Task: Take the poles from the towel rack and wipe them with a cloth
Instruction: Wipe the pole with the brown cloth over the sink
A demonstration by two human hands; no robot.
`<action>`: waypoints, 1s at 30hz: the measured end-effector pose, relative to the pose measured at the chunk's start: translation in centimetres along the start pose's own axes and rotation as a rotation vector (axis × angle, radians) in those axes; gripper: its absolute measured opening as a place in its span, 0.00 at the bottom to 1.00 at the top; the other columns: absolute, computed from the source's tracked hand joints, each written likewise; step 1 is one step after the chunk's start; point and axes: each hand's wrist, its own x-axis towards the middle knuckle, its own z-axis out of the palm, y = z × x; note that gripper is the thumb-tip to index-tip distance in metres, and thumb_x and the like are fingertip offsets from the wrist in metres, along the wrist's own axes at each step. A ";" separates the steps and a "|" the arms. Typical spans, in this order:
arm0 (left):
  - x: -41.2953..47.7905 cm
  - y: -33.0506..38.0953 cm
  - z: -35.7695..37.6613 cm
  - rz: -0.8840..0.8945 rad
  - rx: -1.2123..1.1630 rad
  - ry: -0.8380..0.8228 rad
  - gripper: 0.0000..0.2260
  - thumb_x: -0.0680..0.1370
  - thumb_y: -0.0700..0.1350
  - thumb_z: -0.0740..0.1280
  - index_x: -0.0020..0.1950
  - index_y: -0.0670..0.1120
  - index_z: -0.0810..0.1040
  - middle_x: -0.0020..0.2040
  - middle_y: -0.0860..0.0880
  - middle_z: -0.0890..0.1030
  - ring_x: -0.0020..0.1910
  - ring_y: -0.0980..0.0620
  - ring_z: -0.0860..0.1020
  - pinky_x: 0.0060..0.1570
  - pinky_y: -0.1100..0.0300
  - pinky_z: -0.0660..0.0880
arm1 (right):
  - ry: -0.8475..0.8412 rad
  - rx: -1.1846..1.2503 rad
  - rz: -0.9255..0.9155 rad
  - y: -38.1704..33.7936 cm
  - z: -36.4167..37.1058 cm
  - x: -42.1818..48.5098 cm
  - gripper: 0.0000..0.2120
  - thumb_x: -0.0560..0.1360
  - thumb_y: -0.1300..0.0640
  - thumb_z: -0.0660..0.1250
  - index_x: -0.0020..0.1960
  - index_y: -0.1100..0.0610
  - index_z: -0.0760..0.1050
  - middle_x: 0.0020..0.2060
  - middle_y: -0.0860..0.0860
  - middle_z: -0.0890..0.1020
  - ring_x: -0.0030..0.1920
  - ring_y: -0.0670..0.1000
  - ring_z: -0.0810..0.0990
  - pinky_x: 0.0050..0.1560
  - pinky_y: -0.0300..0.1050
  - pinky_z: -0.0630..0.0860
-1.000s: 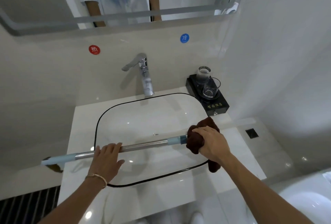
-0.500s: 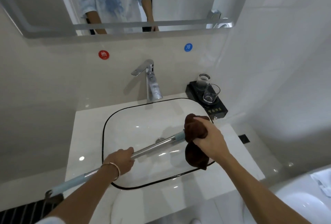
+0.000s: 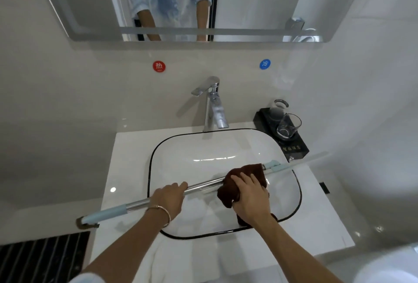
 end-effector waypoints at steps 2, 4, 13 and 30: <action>0.0 0.0 0.5 -0.004 0.018 0.016 0.19 0.64 0.47 0.77 0.49 0.50 0.72 0.34 0.51 0.77 0.31 0.51 0.77 0.28 0.59 0.65 | 0.015 -0.016 -0.010 -1.1 0.4 -0.1 0.30 0.75 0.51 0.64 0.75 0.44 0.59 0.76 0.47 0.59 0.77 0.55 0.54 0.72 0.58 0.58; -0.2 0.2 0.7 -0.048 0.010 0.034 0.11 0.72 0.45 0.70 0.53 0.49 0.73 0.41 0.49 0.78 0.39 0.48 0.78 0.35 0.57 0.66 | -0.025 -0.012 -0.100 -3.1 1.4 -0.8 0.32 0.73 0.52 0.66 0.75 0.46 0.61 0.76 0.48 0.61 0.76 0.57 0.55 0.71 0.60 0.59; -0.5 -1.0 0.8 0.044 -0.133 0.048 0.10 0.72 0.43 0.71 0.52 0.46 0.76 0.40 0.47 0.79 0.38 0.44 0.80 0.35 0.54 0.74 | 0.129 -0.125 -0.159 -2.4 1.1 -0.5 0.37 0.52 0.54 0.78 0.62 0.46 0.76 0.62 0.47 0.78 0.63 0.58 0.77 0.53 0.61 0.76; -0.6 -1.1 1.8 0.080 -0.261 0.130 0.19 0.70 0.43 0.73 0.51 0.55 0.66 0.36 0.50 0.79 0.35 0.46 0.79 0.33 0.58 0.71 | 0.042 -0.025 -0.082 -0.5 0.8 -0.1 0.34 0.70 0.54 0.66 0.74 0.42 0.61 0.75 0.44 0.61 0.75 0.52 0.58 0.72 0.52 0.61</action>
